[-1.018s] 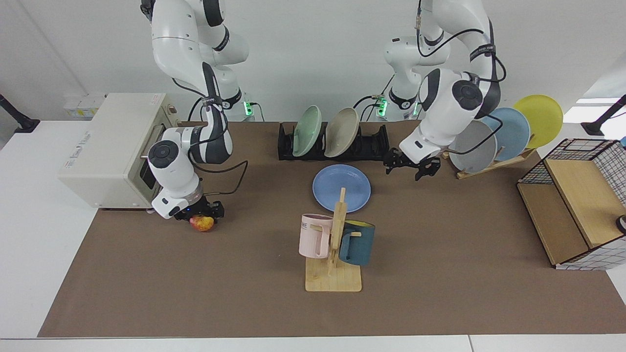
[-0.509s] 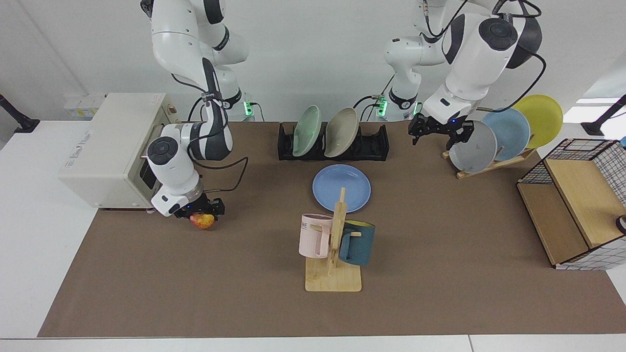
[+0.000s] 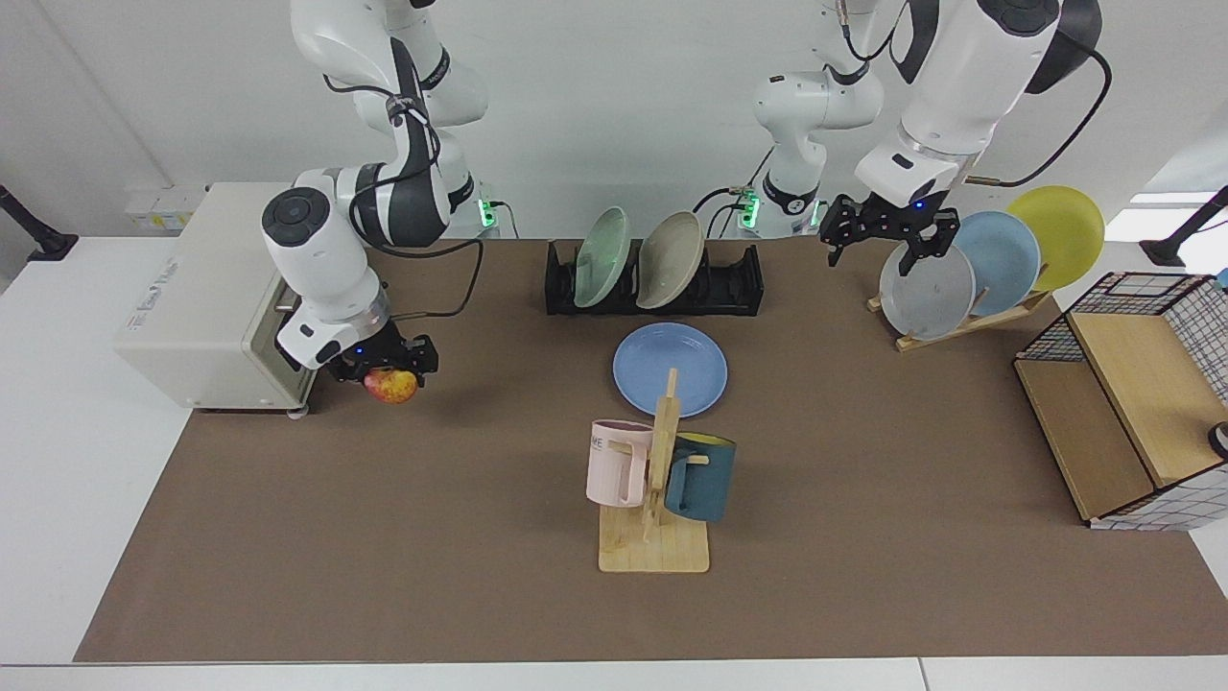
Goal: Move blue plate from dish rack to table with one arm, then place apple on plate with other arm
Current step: 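Retract the left gripper while the right gripper lifts the apple, then carry the apple with the right gripper over the blue plate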
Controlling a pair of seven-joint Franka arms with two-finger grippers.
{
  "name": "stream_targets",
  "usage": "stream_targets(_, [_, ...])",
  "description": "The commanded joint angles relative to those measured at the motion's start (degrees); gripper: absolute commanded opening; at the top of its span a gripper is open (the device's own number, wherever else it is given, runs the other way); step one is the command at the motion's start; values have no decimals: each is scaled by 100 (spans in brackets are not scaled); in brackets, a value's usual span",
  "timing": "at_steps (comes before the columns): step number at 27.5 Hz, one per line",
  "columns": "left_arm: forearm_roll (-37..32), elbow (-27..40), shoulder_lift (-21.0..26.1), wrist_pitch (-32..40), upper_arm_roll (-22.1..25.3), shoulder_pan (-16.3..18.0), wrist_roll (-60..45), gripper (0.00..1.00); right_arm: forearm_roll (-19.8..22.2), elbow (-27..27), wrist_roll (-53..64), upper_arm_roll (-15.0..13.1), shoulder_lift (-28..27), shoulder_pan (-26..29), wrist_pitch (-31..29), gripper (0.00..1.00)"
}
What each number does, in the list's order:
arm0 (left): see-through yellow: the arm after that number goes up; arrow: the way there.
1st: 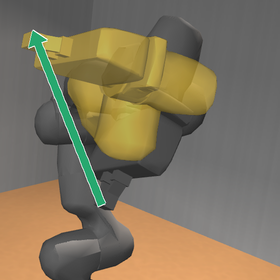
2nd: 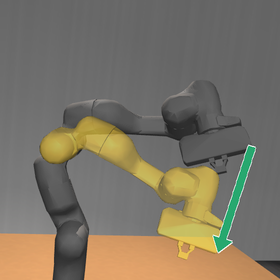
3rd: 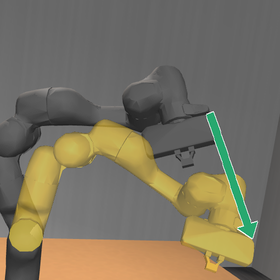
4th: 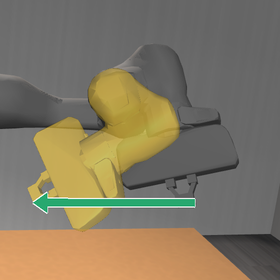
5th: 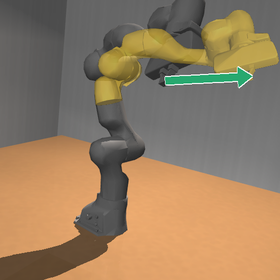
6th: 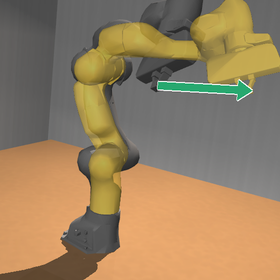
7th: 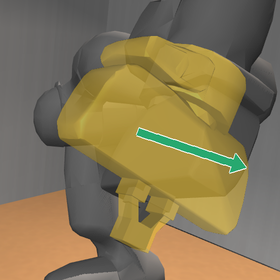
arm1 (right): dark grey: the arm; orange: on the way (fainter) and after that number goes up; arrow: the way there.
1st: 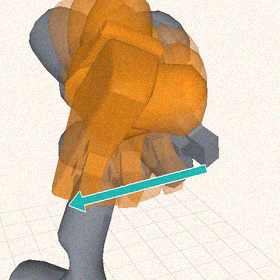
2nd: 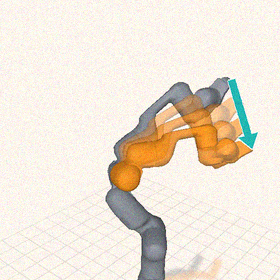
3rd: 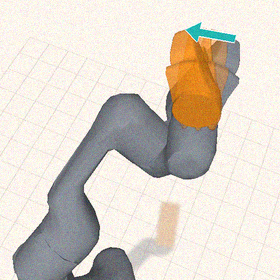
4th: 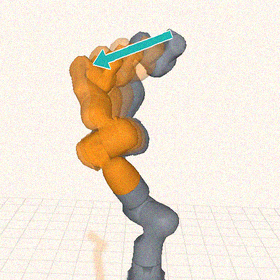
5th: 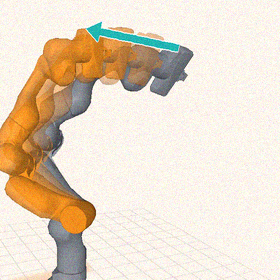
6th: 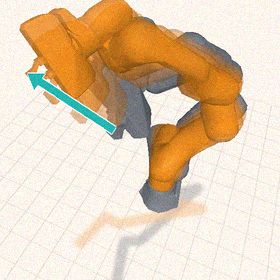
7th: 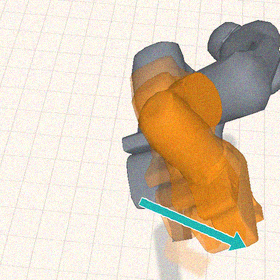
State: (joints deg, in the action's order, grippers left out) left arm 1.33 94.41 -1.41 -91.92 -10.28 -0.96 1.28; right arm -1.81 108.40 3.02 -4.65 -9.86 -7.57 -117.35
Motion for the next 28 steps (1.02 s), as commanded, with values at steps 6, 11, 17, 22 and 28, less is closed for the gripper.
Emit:
stream_targets(6, [-361,-432,80,596,17,-80,-101,100,14,-170,-564,17,151,-359,336,0])
stream_targets(11, [-362,-389,45,587,17,-53,-101,100,14,-170,-1109,8,151,-719,335,0])
stream_targets(17, [-274,-371,27,570,43,-36,-101,100,23,-187,-1733,8,151,-1159,335,0])
stream_targets(22, [-274,-371,27,552,61,-27,-67,100,67,-328,-2384,-10,89,-1607,353,0])
stream_targets(28, [-274,-380,27,526,70,-18,-31,100,181,-504,-3157,8,-42,-2064,362,0])
